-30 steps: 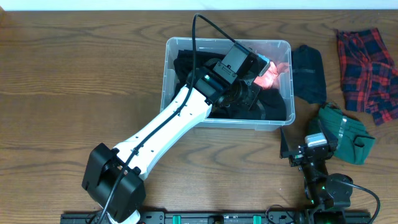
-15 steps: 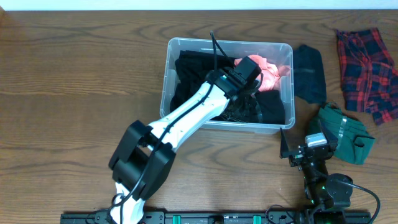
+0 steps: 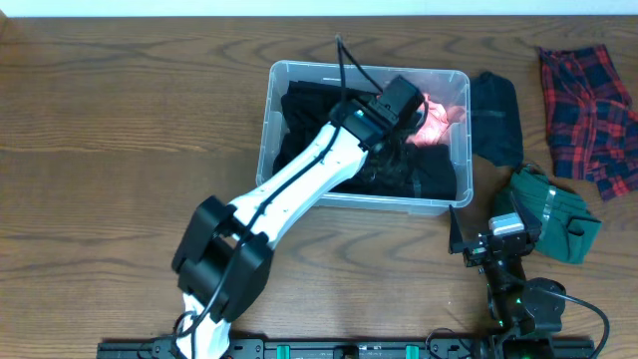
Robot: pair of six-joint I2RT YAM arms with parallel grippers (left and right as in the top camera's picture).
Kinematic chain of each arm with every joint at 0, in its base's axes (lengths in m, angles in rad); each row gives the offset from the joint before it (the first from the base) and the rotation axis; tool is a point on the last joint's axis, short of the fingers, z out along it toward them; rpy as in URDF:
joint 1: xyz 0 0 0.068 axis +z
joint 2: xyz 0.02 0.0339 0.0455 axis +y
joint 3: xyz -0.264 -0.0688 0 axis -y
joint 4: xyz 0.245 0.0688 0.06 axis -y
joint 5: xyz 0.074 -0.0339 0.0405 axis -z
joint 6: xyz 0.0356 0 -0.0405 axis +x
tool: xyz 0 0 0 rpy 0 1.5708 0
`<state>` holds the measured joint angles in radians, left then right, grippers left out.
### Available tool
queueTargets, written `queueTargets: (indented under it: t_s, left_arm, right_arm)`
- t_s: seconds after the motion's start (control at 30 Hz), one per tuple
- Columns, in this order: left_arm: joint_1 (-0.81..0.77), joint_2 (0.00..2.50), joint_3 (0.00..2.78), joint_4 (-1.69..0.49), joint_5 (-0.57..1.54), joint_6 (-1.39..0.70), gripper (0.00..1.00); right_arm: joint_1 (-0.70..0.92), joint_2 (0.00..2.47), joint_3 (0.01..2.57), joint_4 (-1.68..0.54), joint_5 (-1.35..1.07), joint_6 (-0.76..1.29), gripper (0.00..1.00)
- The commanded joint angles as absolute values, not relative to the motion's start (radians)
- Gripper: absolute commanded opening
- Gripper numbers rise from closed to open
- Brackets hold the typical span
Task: Pack container
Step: 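Lower the black bundle into the bin's front right and press down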
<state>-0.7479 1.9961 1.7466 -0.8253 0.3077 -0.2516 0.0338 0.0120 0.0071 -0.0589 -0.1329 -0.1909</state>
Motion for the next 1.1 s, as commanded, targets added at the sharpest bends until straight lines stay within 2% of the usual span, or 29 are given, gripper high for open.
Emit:
queueTargets:
  t_s: [0.0, 0.27, 0.73, 1.07]
  left_arm:
    - [-0.752, 1.945, 1.774, -0.825, 0.299, -0.276, 0.06]
    - [-0.802, 1.990, 1.770, -0.817, 0.299, -0.274, 0.06]
    - [-0.823, 2.217, 1.770, -0.804, 0.299, -0.263, 0.06]
    - [-0.808, 2.087, 1.852, -0.802, 0.294, -0.263, 0.06]
  right_arm:
    - [0.041, 0.007, 0.006, -0.063, -0.127, -0.180, 0.99]
    - [0.041, 0.007, 0.006, -0.063, -0.127, -0.180, 0.99]
    - [0.041, 0.007, 0.006, -0.063, -0.127, -0.180, 0.99]
    - [0.041, 0.007, 0.006, -0.063, -0.127, -0.180, 0.99]
